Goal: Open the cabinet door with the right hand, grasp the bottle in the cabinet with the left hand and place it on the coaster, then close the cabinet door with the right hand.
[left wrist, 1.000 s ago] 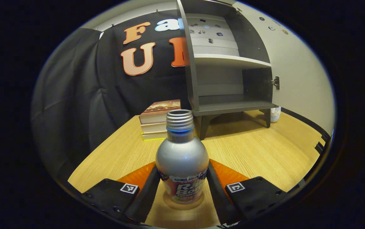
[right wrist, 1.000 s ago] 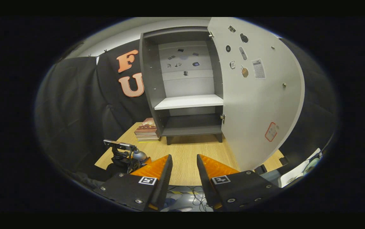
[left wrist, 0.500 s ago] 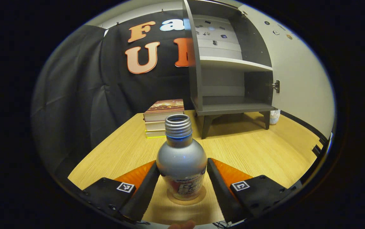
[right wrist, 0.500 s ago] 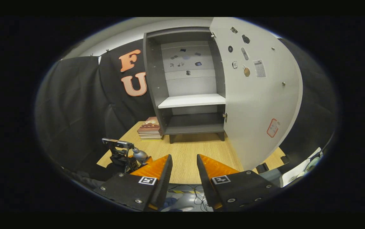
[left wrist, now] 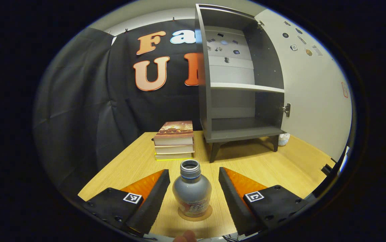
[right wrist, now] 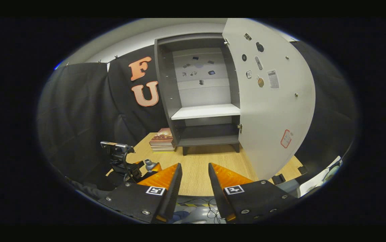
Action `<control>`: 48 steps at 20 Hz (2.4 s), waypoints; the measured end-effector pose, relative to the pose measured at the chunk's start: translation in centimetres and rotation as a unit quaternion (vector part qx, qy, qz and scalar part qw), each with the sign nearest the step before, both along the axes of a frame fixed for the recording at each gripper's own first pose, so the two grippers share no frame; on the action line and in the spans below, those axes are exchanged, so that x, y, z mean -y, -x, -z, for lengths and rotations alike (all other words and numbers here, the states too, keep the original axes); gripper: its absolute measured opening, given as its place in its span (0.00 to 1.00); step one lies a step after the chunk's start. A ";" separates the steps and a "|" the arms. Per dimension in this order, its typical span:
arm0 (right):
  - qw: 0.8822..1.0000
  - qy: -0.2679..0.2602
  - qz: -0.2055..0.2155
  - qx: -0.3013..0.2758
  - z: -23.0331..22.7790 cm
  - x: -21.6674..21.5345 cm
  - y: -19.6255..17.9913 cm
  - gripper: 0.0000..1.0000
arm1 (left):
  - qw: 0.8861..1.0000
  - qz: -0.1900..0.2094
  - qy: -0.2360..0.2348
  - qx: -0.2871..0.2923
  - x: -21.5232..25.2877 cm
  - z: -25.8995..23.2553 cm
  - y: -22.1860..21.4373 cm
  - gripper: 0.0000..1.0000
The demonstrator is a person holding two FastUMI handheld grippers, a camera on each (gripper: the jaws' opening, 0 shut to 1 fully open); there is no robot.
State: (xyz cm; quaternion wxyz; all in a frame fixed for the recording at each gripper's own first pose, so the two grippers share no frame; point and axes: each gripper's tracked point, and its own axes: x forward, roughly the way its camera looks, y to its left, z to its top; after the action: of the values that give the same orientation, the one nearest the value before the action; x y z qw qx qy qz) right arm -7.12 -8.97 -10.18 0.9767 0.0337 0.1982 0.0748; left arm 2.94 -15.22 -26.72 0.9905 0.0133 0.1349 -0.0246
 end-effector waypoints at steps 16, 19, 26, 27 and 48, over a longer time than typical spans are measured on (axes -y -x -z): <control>0.986 0.024 0.073 0.147 -13.0 11.8 0.2 0.51 | 0.995 0.046 0.044 0.076 5.8 -17.6 -0.4 0.94; 0.980 0.040 0.100 0.165 -14.5 15.8 0.0 0.51 | 0.997 0.038 0.042 0.060 6.1 -17.3 -0.8 0.95; 0.975 0.055 0.129 0.171 -14.8 22.6 -1.2 0.52 | 0.998 0.021 0.030 0.050 5.9 -17.7 -1.6 0.95; 0.976 0.056 0.128 0.166 -14.4 23.3 -1.6 0.52 | 0.998 0.023 0.026 0.053 6.0 -18.0 -1.6 0.95; 0.985 0.012 0.022 0.169 -12.9 13.7 -4.7 0.51 | 0.999 -0.012 0.004 0.044 0.7 -16.2 -1.7 0.95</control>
State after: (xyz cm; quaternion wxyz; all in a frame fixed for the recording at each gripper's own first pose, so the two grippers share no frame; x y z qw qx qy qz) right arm -2.43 -22.63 2.76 0.9979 0.0133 0.0303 0.0556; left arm 4.60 -15.87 -10.51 0.9957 0.0083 0.0911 -0.0122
